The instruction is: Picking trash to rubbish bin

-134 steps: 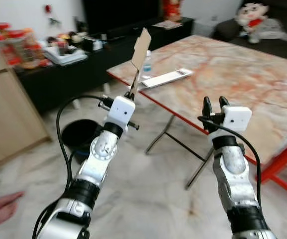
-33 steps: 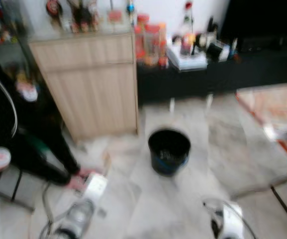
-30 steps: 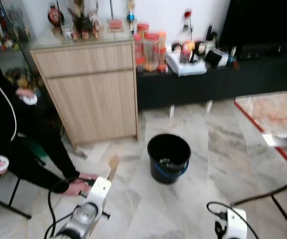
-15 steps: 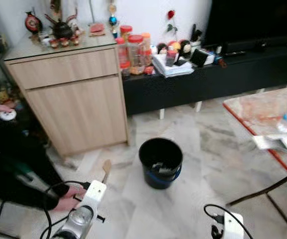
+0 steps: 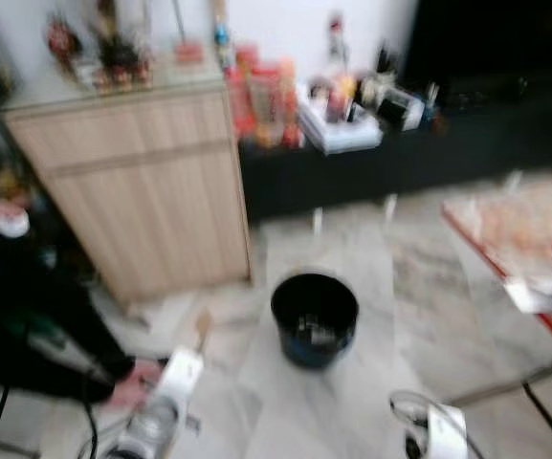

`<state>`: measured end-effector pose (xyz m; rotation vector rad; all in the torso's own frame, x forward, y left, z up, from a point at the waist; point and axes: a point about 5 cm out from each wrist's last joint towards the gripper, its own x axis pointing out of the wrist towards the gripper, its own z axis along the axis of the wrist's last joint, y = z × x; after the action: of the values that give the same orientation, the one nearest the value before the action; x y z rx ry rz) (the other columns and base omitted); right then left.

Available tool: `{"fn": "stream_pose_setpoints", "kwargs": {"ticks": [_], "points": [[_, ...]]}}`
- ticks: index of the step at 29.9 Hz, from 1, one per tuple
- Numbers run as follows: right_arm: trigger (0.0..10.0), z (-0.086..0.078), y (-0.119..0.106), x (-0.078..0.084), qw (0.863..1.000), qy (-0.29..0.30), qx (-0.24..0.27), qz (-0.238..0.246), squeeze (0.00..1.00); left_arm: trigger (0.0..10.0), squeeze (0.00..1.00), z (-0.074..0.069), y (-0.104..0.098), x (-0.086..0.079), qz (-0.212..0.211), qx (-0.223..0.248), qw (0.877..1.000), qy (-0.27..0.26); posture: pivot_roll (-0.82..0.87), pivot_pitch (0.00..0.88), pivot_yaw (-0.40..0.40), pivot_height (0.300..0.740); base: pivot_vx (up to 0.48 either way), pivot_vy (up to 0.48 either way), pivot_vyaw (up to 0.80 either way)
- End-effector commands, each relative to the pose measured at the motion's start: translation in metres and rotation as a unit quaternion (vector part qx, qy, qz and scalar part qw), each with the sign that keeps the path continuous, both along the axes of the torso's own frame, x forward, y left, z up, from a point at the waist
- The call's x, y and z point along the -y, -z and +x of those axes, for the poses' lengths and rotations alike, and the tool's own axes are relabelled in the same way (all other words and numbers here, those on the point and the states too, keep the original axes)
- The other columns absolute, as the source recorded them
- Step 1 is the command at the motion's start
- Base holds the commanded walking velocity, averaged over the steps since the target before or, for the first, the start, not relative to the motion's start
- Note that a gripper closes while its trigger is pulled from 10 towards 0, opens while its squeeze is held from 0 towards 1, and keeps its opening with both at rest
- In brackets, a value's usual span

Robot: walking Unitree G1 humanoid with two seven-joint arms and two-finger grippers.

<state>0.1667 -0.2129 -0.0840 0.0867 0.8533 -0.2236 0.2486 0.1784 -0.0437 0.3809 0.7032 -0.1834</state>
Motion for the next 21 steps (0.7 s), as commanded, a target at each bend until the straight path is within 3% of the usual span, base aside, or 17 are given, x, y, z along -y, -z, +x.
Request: {"fn": "stream_pose_setpoints", "kwargs": {"ticks": [1, 17, 21], "points": [[10.0, 0.004, -0.0002, -0.0101, 1.0, -0.004, 0.007, 0.01, 0.0, 10.0, 0.0, -0.0014, -0.0006, -0.014, 0.018, -0.003, 1.0, -0.009, 0.05, 0.0, 0.016, 0.74, 0.277, 0.0, 0.0], [10.0, 0.0026, 0.0005, -0.0104, 1.0, -0.005, 0.006, 0.015, 0.0, 10.0, 0.0, -0.0023, 0.0001, -0.0132, 0.017, -0.004, 1.0, -0.009, 0.05, 0.0, 0.01, 0.74, 0.286, 0.0, 0.0], [10.0, 0.0033, 0.0, -0.0101, 1.0, -0.002, 0.01, 0.02, 0.0, 10.0, 0.0, -0.0017, -0.0002, -0.0127, 0.016, -0.002, 1.0, -0.012, 0.06, 0.0, 0.008, 0.74, 0.31, 0.0, -0.51]]}}
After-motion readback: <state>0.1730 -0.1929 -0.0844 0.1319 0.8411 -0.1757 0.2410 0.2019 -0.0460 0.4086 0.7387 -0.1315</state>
